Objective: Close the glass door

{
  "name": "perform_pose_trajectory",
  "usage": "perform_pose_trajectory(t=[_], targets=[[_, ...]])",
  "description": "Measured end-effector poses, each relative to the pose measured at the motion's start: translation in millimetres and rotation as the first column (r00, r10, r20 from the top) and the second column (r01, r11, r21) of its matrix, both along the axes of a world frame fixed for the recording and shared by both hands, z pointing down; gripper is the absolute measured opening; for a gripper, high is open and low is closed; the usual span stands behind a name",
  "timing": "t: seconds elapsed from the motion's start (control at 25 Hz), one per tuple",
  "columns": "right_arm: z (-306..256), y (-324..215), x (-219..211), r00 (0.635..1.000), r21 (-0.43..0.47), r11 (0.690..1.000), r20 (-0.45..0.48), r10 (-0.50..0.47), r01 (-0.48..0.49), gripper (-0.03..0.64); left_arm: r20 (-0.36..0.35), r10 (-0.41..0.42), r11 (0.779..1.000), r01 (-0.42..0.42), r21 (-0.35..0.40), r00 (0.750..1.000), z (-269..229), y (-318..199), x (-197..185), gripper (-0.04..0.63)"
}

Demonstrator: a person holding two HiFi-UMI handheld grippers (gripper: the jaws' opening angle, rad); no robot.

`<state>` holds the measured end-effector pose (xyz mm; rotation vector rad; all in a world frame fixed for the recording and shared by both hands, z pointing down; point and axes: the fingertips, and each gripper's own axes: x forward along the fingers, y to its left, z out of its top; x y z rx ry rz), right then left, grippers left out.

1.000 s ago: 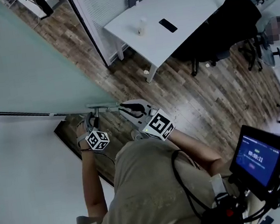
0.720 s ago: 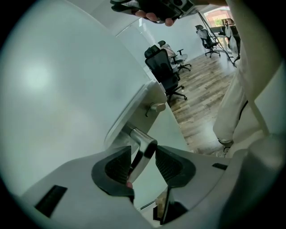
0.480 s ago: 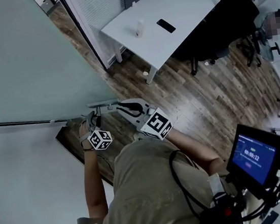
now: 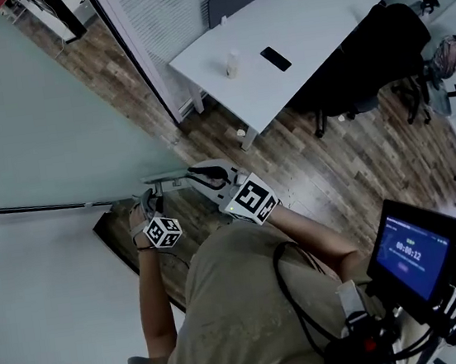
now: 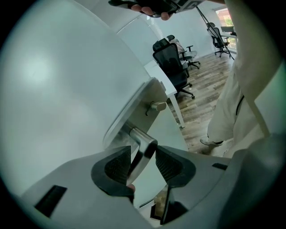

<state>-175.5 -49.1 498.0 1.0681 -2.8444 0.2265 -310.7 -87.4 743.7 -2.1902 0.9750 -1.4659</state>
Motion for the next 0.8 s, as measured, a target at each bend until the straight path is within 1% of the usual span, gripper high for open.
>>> perform_pose_trajectory(t=[0.08, 0.2, 0.36, 0.44, 0.52, 0.68, 0.8], targets=[[-11, -22, 12, 1.000, 0.000, 1.000, 0.003, -0.010, 0.010, 0.044, 0.020, -0.019, 1.000, 0.019, -0.003, 1.000, -1, -18, 5, 0.184], [-23, -42, 27, 1.000, 0.004, 1.000, 0.017, -0.016, 0.016, 0.044, 0.058, -0.053, 0.998, 0.054, -0.011, 0.997, -1, -35, 8, 0.184], [-36, -79, 69, 0.999, -0.014, 1.000, 0.036, -0.008, 0.008, 0.044, 0.106, -0.093, 0.995, 0.096, -0.028, 0.990, -10, -79, 30, 0.183], [-35, -87, 84, 0.999, -0.026, 1.000, 0.043, -0.007, 0.008, 0.044, 0.123, -0.110, 0.993, 0.115, -0.038, 0.986, -12, -93, 36, 0.183], [-30, -89, 93, 0.999, -0.033, 0.999, 0.050, -0.008, 0.009, 0.044, 0.121, -0.128, 0.991, 0.133, -0.036, 0.984, -11, -100, 36, 0.181], [-23, -95, 110, 0.999, -0.039, 0.999, 0.046, -0.012, 0.013, 0.044, 0.092, -0.158, 0.987, 0.158, 0.008, 0.983, -12, -112, 38, 0.181], [-22, -102, 122, 0.998, -0.033, 0.999, 0.052, -0.023, 0.025, 0.044, 0.082, -0.178, 0.984, 0.177, 0.022, 0.981, -12, -122, 40, 0.182]])
